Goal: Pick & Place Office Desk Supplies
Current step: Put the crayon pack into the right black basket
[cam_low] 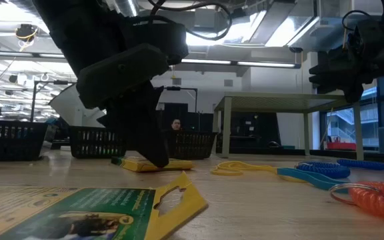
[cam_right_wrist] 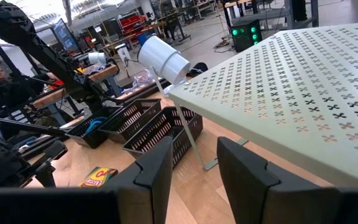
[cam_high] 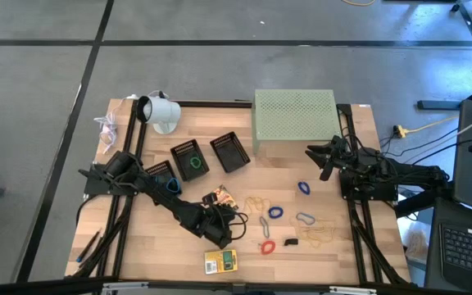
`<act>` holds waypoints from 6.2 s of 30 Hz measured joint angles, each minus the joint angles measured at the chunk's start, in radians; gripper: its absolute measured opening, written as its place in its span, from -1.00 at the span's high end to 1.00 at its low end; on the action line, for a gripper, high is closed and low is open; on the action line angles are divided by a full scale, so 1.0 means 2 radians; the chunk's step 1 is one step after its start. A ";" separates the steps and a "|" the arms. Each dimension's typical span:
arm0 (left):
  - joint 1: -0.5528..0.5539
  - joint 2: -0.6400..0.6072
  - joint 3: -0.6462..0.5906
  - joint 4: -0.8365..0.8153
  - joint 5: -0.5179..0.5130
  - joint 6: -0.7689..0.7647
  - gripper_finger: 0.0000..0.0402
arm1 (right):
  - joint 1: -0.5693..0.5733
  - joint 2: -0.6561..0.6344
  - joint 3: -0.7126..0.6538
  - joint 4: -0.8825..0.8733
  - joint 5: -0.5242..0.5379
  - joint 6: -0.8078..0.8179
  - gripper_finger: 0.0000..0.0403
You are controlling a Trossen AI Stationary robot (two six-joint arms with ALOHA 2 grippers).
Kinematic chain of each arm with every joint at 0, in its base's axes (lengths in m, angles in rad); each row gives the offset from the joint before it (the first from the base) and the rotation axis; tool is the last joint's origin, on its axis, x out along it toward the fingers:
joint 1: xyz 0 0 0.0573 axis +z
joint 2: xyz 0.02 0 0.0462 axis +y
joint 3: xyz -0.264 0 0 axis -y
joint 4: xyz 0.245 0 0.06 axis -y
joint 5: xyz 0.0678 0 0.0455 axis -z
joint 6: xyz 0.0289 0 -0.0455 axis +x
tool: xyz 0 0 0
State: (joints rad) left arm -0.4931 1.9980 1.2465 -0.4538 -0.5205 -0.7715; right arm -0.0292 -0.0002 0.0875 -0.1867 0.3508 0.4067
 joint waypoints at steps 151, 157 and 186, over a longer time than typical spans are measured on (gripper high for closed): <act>-0.001 0.043 -0.002 -0.011 -0.118 0.125 0.99 | 0.000 0.000 0.000 0.005 0.001 0.001 0.35; -0.011 0.043 -0.001 0.014 -0.104 0.117 0.99 | 0.000 0.000 0.000 0.011 0.002 -0.002 0.35; -0.020 0.039 0.000 0.073 -0.096 0.131 0.99 | 0.000 0.123 0.000 0.131 -0.091 0.019 0.35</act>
State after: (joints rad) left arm -0.5330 2.0766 1.2457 -0.3068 -0.7126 -0.5103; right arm -0.0292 0.2459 0.0872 0.0745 0.1680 0.4442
